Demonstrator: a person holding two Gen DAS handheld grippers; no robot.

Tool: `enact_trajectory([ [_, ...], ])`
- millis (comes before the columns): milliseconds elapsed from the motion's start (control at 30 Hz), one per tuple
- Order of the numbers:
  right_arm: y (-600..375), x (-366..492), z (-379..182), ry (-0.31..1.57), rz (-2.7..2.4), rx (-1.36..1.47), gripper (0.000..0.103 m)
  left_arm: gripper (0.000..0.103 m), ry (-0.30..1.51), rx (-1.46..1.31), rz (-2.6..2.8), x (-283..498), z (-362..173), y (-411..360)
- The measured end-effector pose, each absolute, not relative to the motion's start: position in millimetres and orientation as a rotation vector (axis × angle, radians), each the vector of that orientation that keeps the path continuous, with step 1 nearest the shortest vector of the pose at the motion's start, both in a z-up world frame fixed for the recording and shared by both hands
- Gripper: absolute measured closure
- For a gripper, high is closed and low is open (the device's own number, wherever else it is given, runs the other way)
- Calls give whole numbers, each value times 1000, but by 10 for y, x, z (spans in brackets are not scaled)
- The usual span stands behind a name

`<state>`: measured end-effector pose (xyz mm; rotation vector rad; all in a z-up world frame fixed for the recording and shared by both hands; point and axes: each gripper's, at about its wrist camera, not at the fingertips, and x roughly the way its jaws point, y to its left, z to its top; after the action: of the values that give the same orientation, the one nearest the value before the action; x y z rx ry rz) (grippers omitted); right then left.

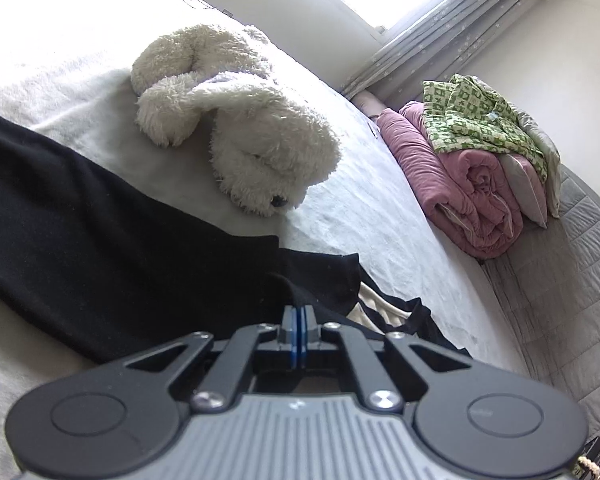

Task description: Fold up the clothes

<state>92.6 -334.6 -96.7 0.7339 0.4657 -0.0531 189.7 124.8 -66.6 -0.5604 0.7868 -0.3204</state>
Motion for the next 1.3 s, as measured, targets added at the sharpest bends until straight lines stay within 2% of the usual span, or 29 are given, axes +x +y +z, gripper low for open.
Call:
enact_trajectory([
  [133,-3326,1037,-1133,609,-112,679,94,100,899,-460,-283,1985,-817,1173],
  [200,-3318,1046,-1148,624,-115,671,89,93,894,-457,-284,1993,-832,1166],
  [233,-3317,1036,-1127,626,-110,667,87,83,874,-462,-291,1987,-819,1164],
  [267,-3316,1025,-1106,629,-107,662,81,68,853,-467,-299,1981,-805,1162],
  [300,-3315,1007,-1091,632,-107,654,75,63,832,-472,-306,1974,-790,1159],
  [333,-3311,989,-1073,634,-107,647,65,62,812,-472,-307,1972,-783,1150],
  [367,-3298,971,-1045,632,-107,640,63,62,791,-472,-308,1971,-776,1141],
  [600,-3200,905,-873,583,-143,580,63,59,715,-476,-85,1904,-658,1354],
  [700,-3178,892,-856,552,-143,595,62,55,666,-481,72,1807,-589,1565],
  [800,-3120,878,-806,510,-128,594,62,47,618,-452,237,1739,-549,1743],
  [933,-2984,883,-738,467,-86,574,56,41,599,-371,447,1731,-583,1932],
  [1100,-2758,980,-757,474,-40,509,55,41,594,-390,552,1763,-742,2189],
  [1233,-2583,1079,-817,516,-8,469,55,43,501,-507,556,1712,-886,2348],
  [1300,-2490,1121,-812,535,9,449,55,50,453,-567,557,1685,-959,2426],
])
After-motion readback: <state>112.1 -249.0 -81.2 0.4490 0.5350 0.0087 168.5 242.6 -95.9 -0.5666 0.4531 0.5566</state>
